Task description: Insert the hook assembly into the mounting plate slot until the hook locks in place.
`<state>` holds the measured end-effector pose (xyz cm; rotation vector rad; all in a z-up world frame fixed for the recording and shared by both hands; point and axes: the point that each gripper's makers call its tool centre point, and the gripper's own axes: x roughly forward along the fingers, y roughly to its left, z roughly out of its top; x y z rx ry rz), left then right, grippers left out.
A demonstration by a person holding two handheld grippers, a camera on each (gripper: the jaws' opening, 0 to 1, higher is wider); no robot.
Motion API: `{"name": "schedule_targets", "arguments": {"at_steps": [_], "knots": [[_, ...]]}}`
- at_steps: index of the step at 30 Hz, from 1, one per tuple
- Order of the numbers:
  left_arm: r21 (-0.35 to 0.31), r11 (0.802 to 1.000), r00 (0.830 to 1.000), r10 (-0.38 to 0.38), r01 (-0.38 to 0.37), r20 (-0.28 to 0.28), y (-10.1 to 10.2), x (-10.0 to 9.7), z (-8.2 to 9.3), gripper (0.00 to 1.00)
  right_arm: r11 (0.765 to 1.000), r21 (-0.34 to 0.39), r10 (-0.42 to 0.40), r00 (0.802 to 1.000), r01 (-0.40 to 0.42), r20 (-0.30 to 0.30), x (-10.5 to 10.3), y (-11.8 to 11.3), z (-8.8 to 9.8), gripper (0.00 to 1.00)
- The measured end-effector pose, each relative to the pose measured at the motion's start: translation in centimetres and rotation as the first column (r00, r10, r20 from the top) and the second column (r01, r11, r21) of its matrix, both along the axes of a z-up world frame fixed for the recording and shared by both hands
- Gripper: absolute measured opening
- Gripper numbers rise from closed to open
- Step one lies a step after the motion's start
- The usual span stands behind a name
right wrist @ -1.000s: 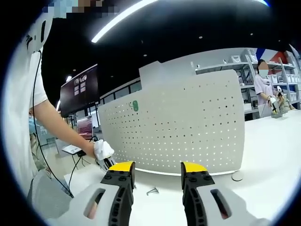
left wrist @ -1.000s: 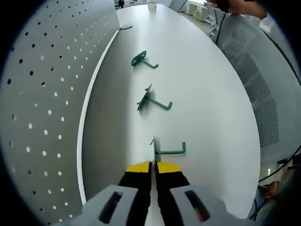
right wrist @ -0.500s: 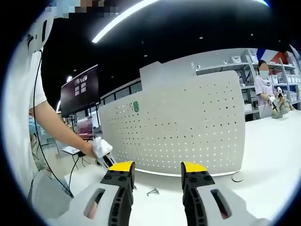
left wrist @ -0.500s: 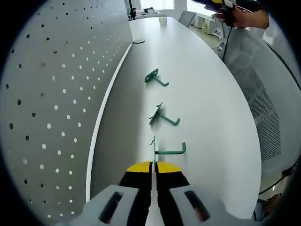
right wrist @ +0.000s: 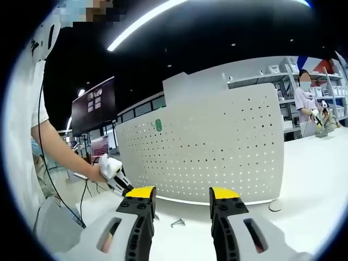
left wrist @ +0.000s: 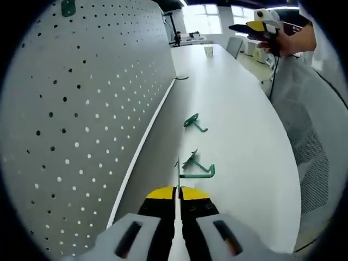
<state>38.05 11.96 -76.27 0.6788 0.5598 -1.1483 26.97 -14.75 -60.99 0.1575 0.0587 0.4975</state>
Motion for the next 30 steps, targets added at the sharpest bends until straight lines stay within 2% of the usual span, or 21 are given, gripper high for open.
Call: {"name": "schedule_targets", "arguments": {"at_steps": [7, 8, 15, 18, 21, 28, 30], "knots": [[-0.109, 0.991, 0.996, 0.087, -0.083, 0.030, -0.5, -0.2, 2.2, 0.02, 1.000, 0.002, 0.011, 1.000, -0.011, 0.011, -0.2, 0.2, 0.4, 0.38], [-0.126, 0.987, 0.995, 0.101, -0.098, 0.017, -0.6, -0.3, 2.4, 0.02, 1.000, 0.004, 0.012, 1.000, -0.012, 0.011, -0.2, 0.2, 0.4, 0.38], [-0.191, 0.970, 0.987, 0.158, -0.149, 0.032, -0.7, -0.9, 3.8, 0.02, 1.000, 0.008, 0.022, 1.000, -0.022, 0.021, -0.3, 0.4, 0.7, 0.38], [-0.224, 0.959, 0.982, 0.187, -0.174, 0.039, -0.7, -1.3, 4.5, 0.02, 1.000, 0.011, 0.025, 0.999, -0.025, 0.026, -0.5, 0.5, 1.0, 0.38], [-0.276, 0.937, 0.972, 0.233, -0.212, 0.042, -0.6, -1.5, 5.4, 0.02, 1.000, 0.013, 0.028, 0.999, -0.028, 0.029, -0.7, 0.6, 1.0, 0.38], [-0.328, 0.911, 0.959, 0.281, -0.250, 0.048, -0.3, -2.2, 6.8, 0.02, 0.999, 0.016, 0.036, 0.999, -0.036, 0.030, -0.9, 0.8, 1.1, 0.38], [-0.352, 0.898, 0.953, 0.300, -0.265, 0.046, -0.2, -2.2, 7.2, 0.02, 0.999, 0.012, 0.043, 0.999, -0.043, 0.032, -0.9, 1.0, 1.3, 0.38]]}}
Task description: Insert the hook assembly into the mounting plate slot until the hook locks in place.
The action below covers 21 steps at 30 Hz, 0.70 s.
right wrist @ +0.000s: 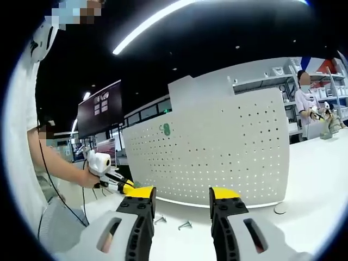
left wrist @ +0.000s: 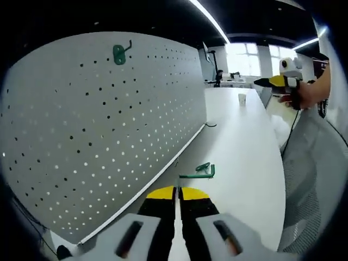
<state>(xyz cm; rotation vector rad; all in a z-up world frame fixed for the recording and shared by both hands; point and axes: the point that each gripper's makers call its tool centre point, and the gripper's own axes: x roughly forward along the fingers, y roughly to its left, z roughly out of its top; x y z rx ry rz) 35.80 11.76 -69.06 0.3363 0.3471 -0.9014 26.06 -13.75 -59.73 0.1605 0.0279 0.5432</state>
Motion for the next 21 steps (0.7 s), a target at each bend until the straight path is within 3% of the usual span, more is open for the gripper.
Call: {"name": "schedule_targets", "arguments": {"at_steps": [8, 9, 11, 13, 18, 21], "knots": [[-0.084, 0.995, 0.998, 0.049, -0.046, 0.039, 0.2, -1.3, 1.8, 0.02, 1.000, -0.012, 0.010, 1.000, -0.010, 0.011, -0.3, 0.2, 0.7, 0.38], [-0.085, 0.996, 0.996, 0.033, -0.026, 0.086, -0.1, -1.5, 2.2, 0.02, 1.000, -0.011, 0.009, 1.000, -0.009, 0.008, -0.3, 0.2, 0.7, 0.38], [-0.133, 0.989, 0.997, 0.070, -0.065, 0.030, -0.2, -1.7, 1.9, 0.02, 1.000, -0.013, 0.013, 1.000, -0.013, 0.004, -0.5, 0.3, 0.5, 0.38], [-0.123, 0.991, 0.996, 0.064, -0.056, 0.063, -0.3, -2.2, 1.9, 0.02, 1.000, -0.017, 0.016, 1.000, -0.016, 0.001, -0.6, 0.4, 0.4, 0.37], [-0.178, 0.980, 0.994, 0.099, -0.088, 0.053, -0.4, -2.8, 2.5, 0.02, 1.000, -0.010, 0.012, 1.000, -0.012, 0.007, -0.9, 0.4, 0.6, 0.37], [-0.164, 0.982, 0.991, 0.104, -0.089, 0.080, -0.7, -3.4, 2.9, 0.02, 1.000, -0.009, 0.012, 1.000, -0.012, 0.011, -0.9, 0.4, 0.8, 0.37]]}}
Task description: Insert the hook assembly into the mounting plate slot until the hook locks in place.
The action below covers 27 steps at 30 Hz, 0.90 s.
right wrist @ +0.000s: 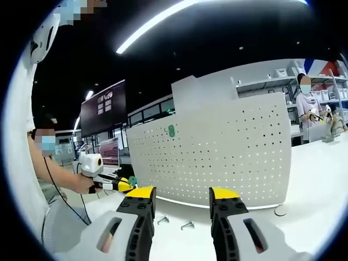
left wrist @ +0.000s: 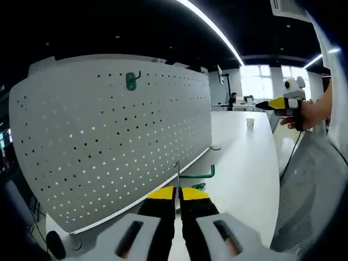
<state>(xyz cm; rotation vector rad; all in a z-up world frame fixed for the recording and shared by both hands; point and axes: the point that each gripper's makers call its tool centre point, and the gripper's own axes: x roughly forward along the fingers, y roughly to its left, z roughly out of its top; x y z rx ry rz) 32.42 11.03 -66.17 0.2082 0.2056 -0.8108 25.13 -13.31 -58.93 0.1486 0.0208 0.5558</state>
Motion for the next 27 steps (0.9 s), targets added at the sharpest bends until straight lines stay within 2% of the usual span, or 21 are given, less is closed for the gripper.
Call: {"name": "schedule_targets", "arguments": {"at_steps": [4, 7, 13, 16, 17, 20, 27], "knots": [[-0.066, 0.998, 1.000, 0.024, -0.023, 0.016, -0.1, -0.4, 1.4, 0.02, 1.000, 0.004, -0.002, 1.000, 0.002, 0.005, 0.0, 0.0, 0.1, 0.37], [-0.053, 0.998, 0.999, 0.020, -0.018, 0.029, -0.3, -0.8, 1.5, 0.02, 1.000, 0.007, 0.000, 1.000, 0.000, 0.005, 0.0, 0.1, 0.1, 0.37], [-0.092, 0.996, 0.999, 0.021, -0.017, 0.042, -0.6, -1.4, 2.2, 0.02, 1.000, 0.008, 0.005, 1.000, -0.005, 0.008, 0.2, 0.1, 0.2, 0.37], [-0.098, 0.995, 0.999, 0.026, -0.022, 0.042, -0.6, -1.5, 2.2, 0.02, 1.000, 0.009, 0.008, 1.000, -0.008, 0.009, 0.3, 0.2, 0.3, 0.37], [-0.123, 0.992, 0.999, 0.033, -0.028, 0.041, -0.6, -1.4, 2.4, 0.02, 1.000, 0.008, 0.010, 1.000, -0.010, 0.011, 0.3, 0.2, 0.3, 0.37], [-0.137, 0.990, 0.998, 0.041, -0.035, 0.042, -0.5, -1.4, 2.7, 0.02, 1.000, 0.010, 0.013, 1.000, -0.013, 0.011, 0.4, 0.3, 0.4, 0.37], [-0.139, 0.989, 0.996, 0.057, -0.048, 0.064, -0.3, -1.2, 3.6, 0.02, 1.000, 0.018, 0.016, 1.000, -0.016, 0.008, 0.2, 0.5, 0.5, 0.37]]}}
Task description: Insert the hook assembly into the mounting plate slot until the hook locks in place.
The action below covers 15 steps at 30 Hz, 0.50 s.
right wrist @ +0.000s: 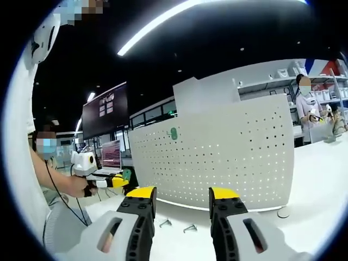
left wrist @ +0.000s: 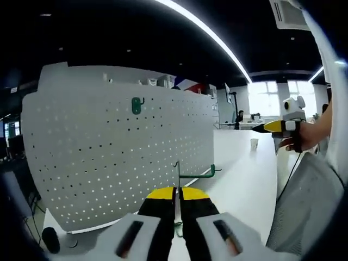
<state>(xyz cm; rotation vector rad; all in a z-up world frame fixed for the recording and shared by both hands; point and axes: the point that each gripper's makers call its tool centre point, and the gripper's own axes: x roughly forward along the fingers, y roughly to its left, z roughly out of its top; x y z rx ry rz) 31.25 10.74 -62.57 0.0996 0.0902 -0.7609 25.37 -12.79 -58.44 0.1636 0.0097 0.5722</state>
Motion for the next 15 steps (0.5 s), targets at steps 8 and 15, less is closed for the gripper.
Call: {"name": "schedule_targets", "arguments": {"at_steps": [8, 15], "knots": [[-0.047, 0.999, 1.000, 0.018, -0.017, 0.019, 0.4, 0.2, 1.6, 0.02, 1.000, 0.008, 0.005, 1.000, -0.005, 0.009, -0.1, 0.2, 0.6, 0.36], [-0.059, 0.998, 0.999, 0.036, -0.035, 0.012, 0.7, 0.2, 1.2, 0.02, 1.000, 0.006, 0.022, 1.000, -0.022, 0.002, -0.2, 0.6, 0.5, 0.36]]}}
